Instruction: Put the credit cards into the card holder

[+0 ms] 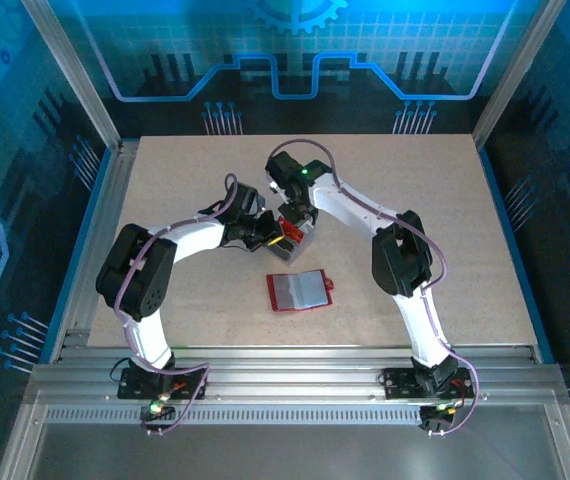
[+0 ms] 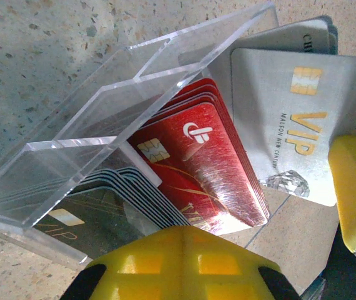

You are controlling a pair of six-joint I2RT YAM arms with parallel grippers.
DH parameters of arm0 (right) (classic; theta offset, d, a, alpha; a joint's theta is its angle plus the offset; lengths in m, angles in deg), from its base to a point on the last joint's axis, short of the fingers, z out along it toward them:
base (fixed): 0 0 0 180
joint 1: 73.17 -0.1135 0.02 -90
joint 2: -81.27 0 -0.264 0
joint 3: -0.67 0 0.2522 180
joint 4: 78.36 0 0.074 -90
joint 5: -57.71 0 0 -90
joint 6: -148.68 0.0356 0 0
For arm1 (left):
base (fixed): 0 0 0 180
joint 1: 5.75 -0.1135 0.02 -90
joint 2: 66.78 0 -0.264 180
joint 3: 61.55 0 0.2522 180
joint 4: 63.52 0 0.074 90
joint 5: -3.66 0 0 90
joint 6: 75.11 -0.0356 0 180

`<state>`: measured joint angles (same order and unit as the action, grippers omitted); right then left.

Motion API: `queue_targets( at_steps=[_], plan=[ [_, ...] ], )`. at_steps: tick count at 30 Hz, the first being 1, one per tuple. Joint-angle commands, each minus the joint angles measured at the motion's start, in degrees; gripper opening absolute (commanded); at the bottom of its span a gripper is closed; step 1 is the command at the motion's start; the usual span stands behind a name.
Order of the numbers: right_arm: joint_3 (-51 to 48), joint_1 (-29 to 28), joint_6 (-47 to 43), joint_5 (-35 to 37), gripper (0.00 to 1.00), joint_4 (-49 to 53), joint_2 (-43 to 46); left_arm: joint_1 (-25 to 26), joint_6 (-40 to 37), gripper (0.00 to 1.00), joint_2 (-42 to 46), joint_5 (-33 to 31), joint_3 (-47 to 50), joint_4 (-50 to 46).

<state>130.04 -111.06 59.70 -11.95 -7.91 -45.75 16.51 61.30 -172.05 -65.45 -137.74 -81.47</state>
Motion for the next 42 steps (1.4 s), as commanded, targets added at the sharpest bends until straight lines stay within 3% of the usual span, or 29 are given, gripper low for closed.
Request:
queue_targets(
  at_steps=[1,8,25,42],
  plan=[
    [1.8,-0.4,-0.5,-0.8,0.09,2.5,2.7,-0.3,-1.0,0.00,-1.9,-2.0,2.5,-6.0],
    [2.3,-0.4,-0.5,-3.0,0.00,3.2,3.0,-0.3,-0.9,0.00,-1.8,-1.9,2.6,-6.0],
    [2.1,3.0,2.1,-14.3,0.00,4.0,6.2,-1.3,-2.3,0.00,2.8,3.5,-0.8,-6.4],
    [3.1,5.1,4.2,-19.3,0.00,4.9,5.1,-1.9,-3.2,0.00,7.3,7.2,-2.4,-6.6]
  ],
)
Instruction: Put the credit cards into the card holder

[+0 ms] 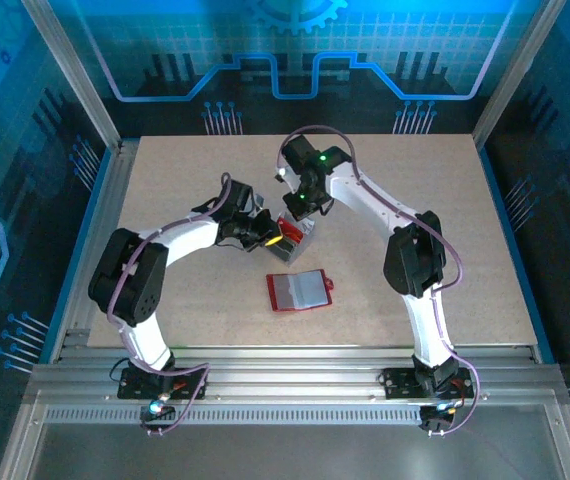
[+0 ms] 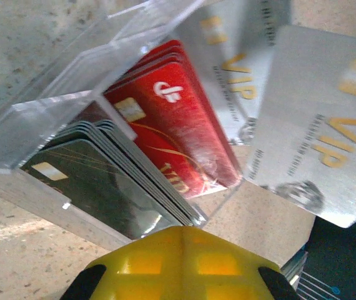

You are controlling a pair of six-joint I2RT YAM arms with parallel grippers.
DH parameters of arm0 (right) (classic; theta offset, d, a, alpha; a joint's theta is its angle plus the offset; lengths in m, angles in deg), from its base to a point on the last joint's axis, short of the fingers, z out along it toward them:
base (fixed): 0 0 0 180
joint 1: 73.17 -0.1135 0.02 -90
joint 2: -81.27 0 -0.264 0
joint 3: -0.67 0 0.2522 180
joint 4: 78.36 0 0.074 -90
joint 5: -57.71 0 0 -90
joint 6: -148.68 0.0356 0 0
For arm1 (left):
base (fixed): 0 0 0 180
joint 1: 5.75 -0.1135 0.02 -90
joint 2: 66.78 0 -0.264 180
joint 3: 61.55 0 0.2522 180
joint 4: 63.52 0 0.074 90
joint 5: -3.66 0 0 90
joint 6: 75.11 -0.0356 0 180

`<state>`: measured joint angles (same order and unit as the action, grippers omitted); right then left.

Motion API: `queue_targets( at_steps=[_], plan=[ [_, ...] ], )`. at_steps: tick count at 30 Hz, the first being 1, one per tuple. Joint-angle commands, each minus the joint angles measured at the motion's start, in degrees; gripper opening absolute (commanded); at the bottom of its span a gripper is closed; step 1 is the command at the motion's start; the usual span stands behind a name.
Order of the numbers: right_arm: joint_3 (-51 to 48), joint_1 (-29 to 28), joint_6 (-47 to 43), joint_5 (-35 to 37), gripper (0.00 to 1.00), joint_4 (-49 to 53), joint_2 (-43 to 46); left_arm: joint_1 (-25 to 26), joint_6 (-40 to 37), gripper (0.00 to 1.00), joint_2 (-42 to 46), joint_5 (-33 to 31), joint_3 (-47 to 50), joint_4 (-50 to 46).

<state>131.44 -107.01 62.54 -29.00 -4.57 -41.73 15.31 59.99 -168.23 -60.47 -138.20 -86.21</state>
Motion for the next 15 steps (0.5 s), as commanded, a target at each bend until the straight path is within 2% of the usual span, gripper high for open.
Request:
queue_targets(
  at_steps=[1,8,15],
  plan=[
    [2.2,1.3,1.9,-2.6,0.00,2.1,1.0,-0.6,-2.3,0.00,4.1,2.2,-2.0,-2.4],
    [3.6,0.8,9.3,3.9,0.00,5.2,1.7,0.8,-5.9,0.00,8.7,0.6,1.7,-6.6],
    [-3.3,-2.7,13.5,10.0,0.00,4.4,7.6,7.4,-8.6,0.00,13.6,-3.6,6.4,-11.1]
  ],
)
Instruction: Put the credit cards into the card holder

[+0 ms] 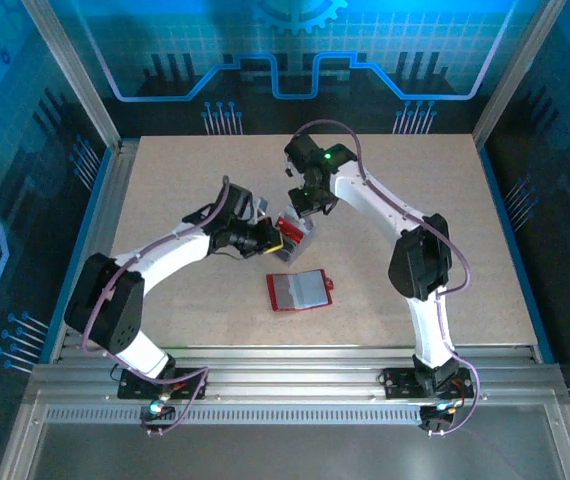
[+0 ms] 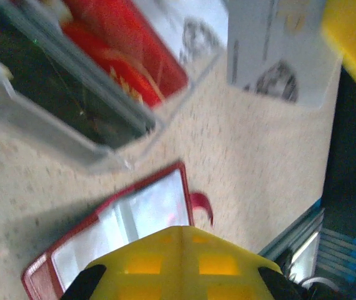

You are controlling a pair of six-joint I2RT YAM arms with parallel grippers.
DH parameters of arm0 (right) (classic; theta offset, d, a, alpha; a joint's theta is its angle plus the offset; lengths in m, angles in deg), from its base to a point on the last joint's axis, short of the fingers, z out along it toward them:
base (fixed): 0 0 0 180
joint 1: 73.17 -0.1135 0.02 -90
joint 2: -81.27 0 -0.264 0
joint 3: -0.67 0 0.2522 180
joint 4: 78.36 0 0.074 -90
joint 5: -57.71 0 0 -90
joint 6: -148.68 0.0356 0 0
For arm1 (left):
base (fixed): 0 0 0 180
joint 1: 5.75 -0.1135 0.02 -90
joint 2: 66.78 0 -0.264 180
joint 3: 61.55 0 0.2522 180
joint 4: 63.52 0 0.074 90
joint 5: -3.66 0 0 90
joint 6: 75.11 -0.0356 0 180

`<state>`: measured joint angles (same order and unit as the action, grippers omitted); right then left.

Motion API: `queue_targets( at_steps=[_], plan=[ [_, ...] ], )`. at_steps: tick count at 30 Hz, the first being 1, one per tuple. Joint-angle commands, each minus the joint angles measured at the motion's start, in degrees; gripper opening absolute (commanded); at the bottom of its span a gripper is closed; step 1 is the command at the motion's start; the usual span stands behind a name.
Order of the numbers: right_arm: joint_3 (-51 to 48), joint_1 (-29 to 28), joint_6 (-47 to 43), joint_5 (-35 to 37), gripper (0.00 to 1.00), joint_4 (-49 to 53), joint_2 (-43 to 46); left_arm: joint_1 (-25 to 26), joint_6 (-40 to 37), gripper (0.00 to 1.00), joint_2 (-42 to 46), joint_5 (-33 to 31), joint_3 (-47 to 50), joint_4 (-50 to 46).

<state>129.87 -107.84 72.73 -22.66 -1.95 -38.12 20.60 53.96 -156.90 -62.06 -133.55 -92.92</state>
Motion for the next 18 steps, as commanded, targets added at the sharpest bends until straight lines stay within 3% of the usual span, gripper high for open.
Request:
queue_targets(
  at_steps=[1,13,18],
  plan=[
    [-2.8,-2.4,4.0,4.3,0.00,1.8,4.9,3.0,-2.6,0.00,2.7,-2.4,2.5,-4.6],
    [-21.5,-8.9,14.4,5.9,0.00,-2.4,17.3,8.8,0.1,0.00,4.8,-5.3,9.0,-2.4],
    [-30.4,-9.0,15.6,-1.2,0.00,-8.8,24.0,10.3,0.4,0.00,2.9,-7.4,9.3,-2.5]
  ],
)
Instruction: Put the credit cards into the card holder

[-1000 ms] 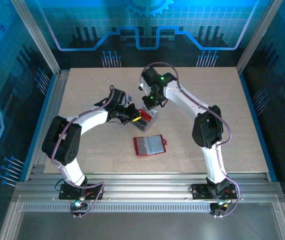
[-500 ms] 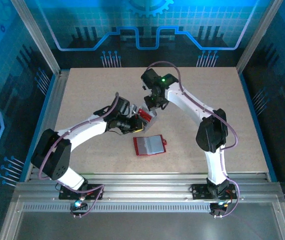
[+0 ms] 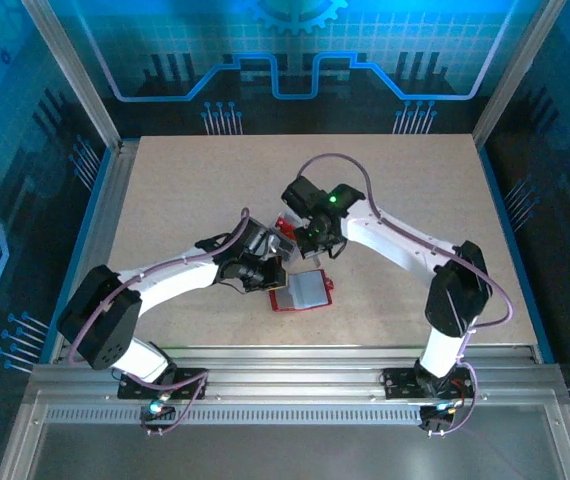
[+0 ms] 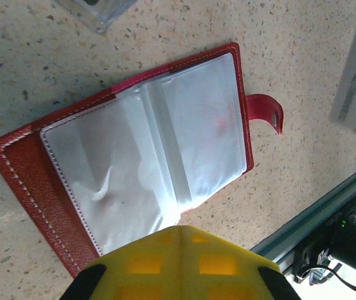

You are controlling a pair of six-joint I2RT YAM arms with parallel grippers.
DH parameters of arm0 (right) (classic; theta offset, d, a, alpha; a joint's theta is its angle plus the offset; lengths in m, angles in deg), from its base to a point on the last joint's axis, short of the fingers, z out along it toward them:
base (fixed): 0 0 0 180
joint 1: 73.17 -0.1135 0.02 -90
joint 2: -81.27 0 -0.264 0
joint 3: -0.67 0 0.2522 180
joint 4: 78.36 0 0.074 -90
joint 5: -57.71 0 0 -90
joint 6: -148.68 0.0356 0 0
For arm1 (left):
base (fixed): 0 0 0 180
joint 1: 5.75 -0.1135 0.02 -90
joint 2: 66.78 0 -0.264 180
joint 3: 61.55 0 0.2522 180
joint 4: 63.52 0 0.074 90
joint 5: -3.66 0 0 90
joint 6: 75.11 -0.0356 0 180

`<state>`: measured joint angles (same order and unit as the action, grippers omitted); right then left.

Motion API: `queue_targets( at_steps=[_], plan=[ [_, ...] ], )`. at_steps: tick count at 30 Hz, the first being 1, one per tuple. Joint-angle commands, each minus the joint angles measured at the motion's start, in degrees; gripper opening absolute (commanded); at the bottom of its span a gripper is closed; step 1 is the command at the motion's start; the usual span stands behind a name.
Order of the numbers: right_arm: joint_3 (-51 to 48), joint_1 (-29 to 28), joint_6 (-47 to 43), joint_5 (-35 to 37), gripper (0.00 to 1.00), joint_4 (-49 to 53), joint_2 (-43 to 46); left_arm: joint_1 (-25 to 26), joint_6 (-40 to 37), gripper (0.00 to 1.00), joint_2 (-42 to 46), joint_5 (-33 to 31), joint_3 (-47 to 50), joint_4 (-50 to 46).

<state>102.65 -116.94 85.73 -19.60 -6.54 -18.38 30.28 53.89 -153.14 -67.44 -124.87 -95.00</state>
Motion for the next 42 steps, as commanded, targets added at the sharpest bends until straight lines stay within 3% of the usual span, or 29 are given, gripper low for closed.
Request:
queue_targets(
  at_steps=[1,7,21,30,42],
  plan=[
    [-5.1,0.5,2.4,-7.0,0.00,-5.9,5.7,0.6,0.6,0.00,-1.2,-2.5,0.8,-0.6],
    [-16.4,2.5,2.4,-20.2,0.00,-18.6,11.0,0.7,0.4,0.00,-3.0,-4.4,3.0,0.7],
    [-38.3,9.9,6.8,-34.8,0.00,-48.4,14.3,0.7,-0.5,0.00,-7.3,-7.0,5.0,0.9],
    [-45.4,11.5,11.0,-36.6,0.00,-58.0,12.0,0.7,-0.3,0.00,-7.9,-7.6,6.4,0.9],
    [-46.7,12.9,10.1,-35.2,0.00,-58.1,11.4,0.7,-0.2,0.00,-7.8,-8.0,6.6,0.6]
  ],
)
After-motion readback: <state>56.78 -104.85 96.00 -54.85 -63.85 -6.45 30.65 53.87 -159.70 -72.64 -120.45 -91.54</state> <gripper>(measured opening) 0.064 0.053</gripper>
